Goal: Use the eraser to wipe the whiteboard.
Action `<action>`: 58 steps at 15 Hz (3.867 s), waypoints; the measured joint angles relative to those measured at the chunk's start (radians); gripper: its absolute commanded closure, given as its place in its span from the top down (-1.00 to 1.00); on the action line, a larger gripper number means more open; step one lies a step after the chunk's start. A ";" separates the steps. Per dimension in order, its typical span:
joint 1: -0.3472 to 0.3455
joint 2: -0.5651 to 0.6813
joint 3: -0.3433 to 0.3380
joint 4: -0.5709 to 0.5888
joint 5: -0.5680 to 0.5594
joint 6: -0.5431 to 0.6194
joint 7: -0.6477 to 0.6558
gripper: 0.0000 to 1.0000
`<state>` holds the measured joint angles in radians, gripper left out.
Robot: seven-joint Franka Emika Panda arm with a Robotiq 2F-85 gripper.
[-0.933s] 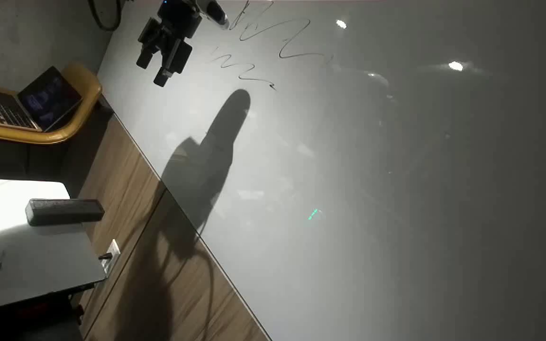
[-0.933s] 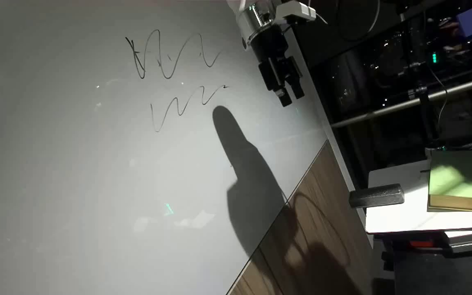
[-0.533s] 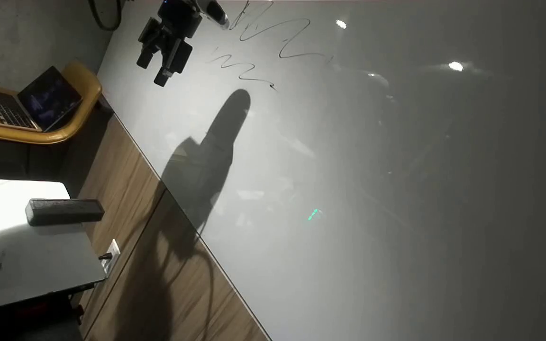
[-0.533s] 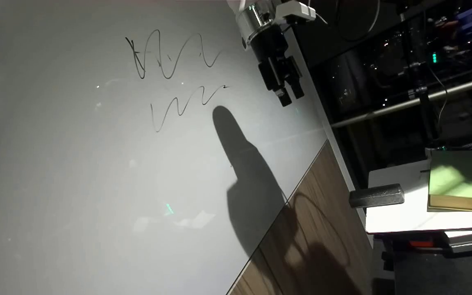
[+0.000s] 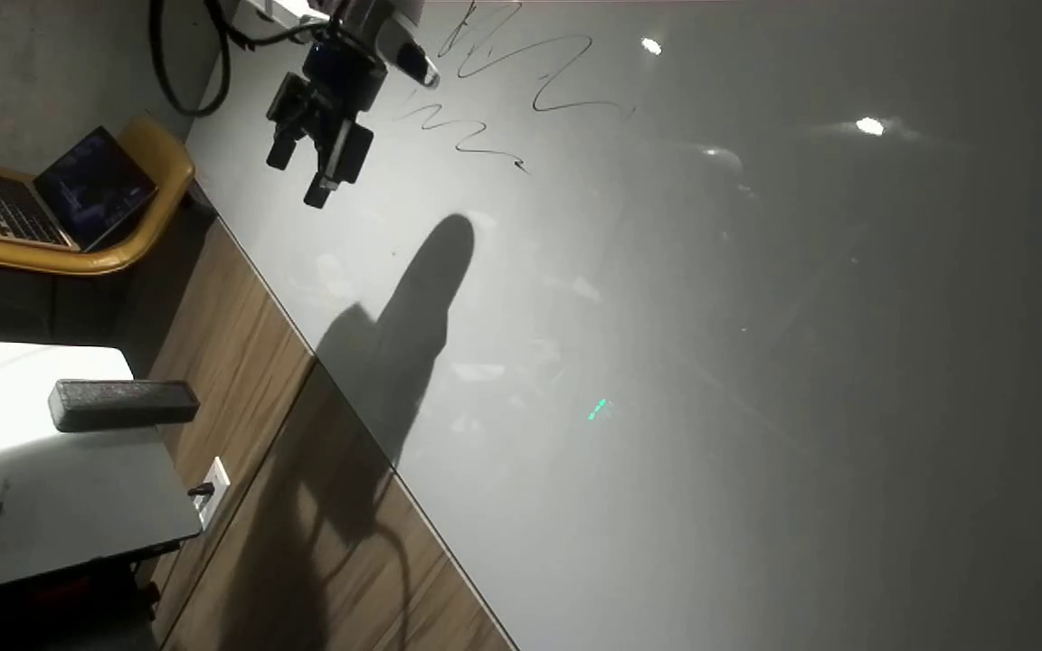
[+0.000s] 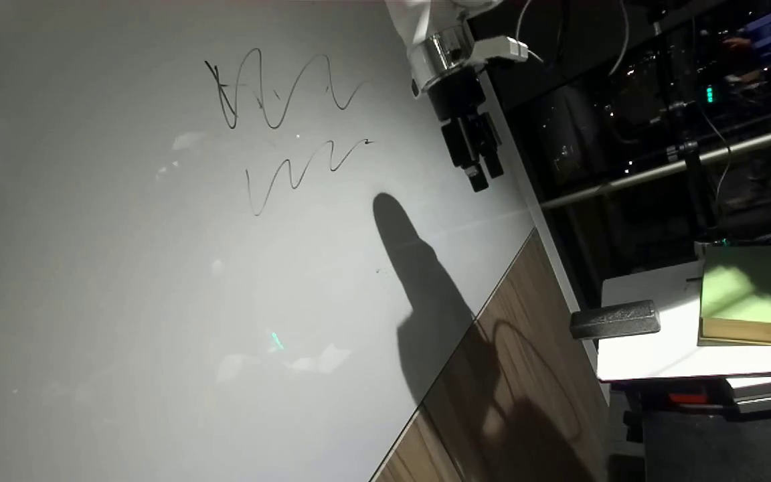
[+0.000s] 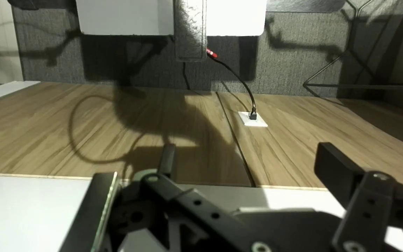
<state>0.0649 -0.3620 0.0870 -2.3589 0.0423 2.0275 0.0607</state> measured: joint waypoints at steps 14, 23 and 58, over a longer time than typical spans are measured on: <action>-0.009 -0.087 -0.018 -0.440 -0.042 0.446 -0.087 1.00; -0.065 0.229 0.022 -0.436 -0.181 0.555 0.150 1.00; -0.022 0.417 -0.011 -0.411 -0.129 0.703 0.104 0.02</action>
<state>0.0433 0.0549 0.0758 -2.7700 -0.0866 2.7308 0.1651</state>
